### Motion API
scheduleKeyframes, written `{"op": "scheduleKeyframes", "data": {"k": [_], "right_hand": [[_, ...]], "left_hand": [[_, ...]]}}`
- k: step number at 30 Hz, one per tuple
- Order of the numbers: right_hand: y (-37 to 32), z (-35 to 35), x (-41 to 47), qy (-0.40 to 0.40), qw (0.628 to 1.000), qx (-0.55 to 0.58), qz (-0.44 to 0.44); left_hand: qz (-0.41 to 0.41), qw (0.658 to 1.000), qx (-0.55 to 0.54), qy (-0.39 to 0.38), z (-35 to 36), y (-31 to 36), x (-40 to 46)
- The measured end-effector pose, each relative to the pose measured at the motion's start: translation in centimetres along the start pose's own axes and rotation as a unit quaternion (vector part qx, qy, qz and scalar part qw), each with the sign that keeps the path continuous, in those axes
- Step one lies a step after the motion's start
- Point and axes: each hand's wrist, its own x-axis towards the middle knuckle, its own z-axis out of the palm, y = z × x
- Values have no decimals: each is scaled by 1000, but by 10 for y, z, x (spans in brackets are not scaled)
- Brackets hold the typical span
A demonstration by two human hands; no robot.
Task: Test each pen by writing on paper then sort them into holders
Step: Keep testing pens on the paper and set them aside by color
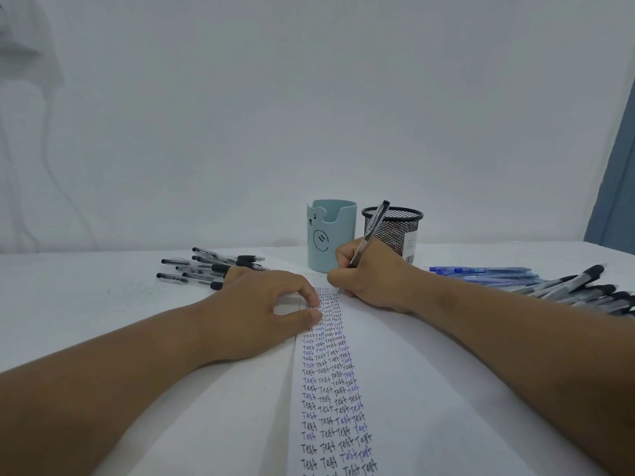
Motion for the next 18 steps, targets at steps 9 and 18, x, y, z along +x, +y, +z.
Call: {"op": "scheduleKeyframes", "data": {"k": [9, 18], "right_hand": [[0, 0, 1, 1, 1000, -5, -8], [2, 1, 1, 8, 1000, 12, -10]], "left_hand": [[0, 1000, 0, -10, 0, 0, 1], [-2, 1000, 0, -8, 1, -2, 0]]}}
